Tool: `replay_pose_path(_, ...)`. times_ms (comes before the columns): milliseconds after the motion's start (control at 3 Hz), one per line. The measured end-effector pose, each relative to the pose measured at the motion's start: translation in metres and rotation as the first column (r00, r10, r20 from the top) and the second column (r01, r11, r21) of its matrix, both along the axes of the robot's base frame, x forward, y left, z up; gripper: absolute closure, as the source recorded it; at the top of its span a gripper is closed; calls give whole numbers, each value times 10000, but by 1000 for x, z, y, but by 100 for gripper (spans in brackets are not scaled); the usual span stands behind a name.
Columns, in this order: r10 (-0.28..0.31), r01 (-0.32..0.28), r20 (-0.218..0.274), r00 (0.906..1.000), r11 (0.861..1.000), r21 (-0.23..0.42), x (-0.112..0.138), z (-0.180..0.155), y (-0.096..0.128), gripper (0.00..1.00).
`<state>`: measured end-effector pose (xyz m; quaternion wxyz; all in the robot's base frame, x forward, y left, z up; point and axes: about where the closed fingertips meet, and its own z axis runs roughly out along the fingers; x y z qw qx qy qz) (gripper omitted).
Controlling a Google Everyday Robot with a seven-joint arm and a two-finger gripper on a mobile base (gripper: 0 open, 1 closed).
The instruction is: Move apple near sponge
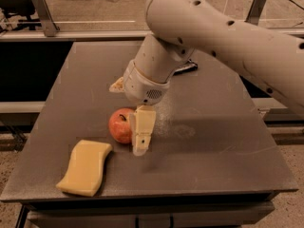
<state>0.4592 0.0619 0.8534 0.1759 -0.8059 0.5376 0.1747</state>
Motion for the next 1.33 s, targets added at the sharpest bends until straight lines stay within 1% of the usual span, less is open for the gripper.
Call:
replay_pose_path(333, -526, 523, 643, 9965, 9986, 60, -3, 20, -23, 0)
replay_pose_path(667, -1885, 1919, 1586, 9692, 9814, -61, -10, 50, -81, 0)
replay_pose_path(1000, -3242, 3477, 3070, 8948, 9373, -238, -37, 108, -142, 0)
replay_pose_path(1333, -3240, 3476, 3081, 8945, 9373, -235, -38, 109, -142, 0)
